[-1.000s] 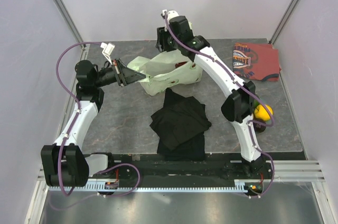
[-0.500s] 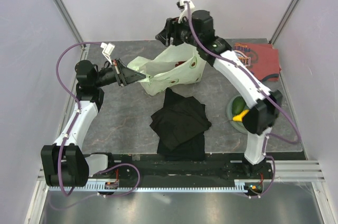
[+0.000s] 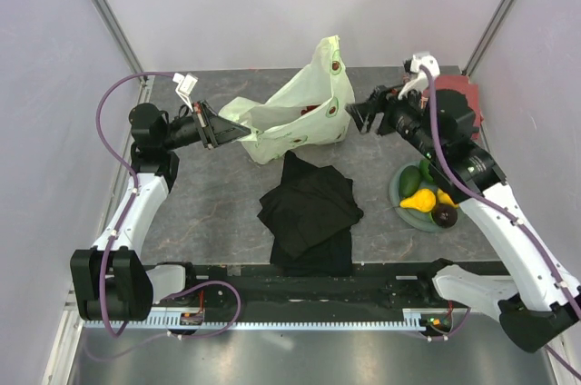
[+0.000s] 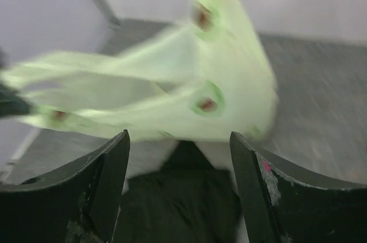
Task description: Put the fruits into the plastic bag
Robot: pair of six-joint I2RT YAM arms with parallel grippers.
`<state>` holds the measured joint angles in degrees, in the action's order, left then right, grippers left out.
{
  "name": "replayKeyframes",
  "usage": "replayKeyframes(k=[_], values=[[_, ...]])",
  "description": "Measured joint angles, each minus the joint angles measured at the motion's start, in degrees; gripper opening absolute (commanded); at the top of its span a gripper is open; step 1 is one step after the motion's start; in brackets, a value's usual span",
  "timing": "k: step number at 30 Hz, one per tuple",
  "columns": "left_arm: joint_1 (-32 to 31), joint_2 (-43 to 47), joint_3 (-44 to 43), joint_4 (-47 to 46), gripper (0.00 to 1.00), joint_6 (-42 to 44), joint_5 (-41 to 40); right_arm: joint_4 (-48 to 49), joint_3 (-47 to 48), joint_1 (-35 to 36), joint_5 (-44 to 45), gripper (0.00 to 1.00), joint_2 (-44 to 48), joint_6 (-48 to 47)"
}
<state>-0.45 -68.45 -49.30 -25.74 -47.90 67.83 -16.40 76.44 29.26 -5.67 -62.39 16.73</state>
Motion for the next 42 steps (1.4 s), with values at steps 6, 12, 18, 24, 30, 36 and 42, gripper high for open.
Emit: replayKeyframes(k=[6,12,18,24,30,36,42], values=[[0.0,0.04,0.0,0.35,0.02,0.48,-0.02,-13.38,-13.57,-7.37,11.76,0.82,1.95,0.42],[0.0,0.39,0.0,2.05,0.01,1.68,-0.09,-20.85,-23.1,-12.44,21.11,0.9,2.54,4.04],[0.0,0.52,0.0,3.28,0.02,2.25,-0.11,-18.73,-30.99,-19.98,22.25,0.91,0.92,9.73],[0.0,0.7,0.0,3.39,0.02,2.49,-0.13,-17.77,-36.44,-24.44,22.12,0.91,4.15,15.13],[0.0,0.79,0.0,3.39,0.01,2.54,-0.13,-16.63,-36.68,-25.88,23.8,0.89,2.62,16.22],[0.0,0.81,0.0,3.39,0.01,2.56,-0.13,-15.28,-38.38,-26.88,24.24,0.84,2.29,17.4],[0.0,0.81,0.0,3.39,0.02,2.56,-0.13,-13.53,-40.04,-27.61,24.76,0.79,1.14,18.08]])
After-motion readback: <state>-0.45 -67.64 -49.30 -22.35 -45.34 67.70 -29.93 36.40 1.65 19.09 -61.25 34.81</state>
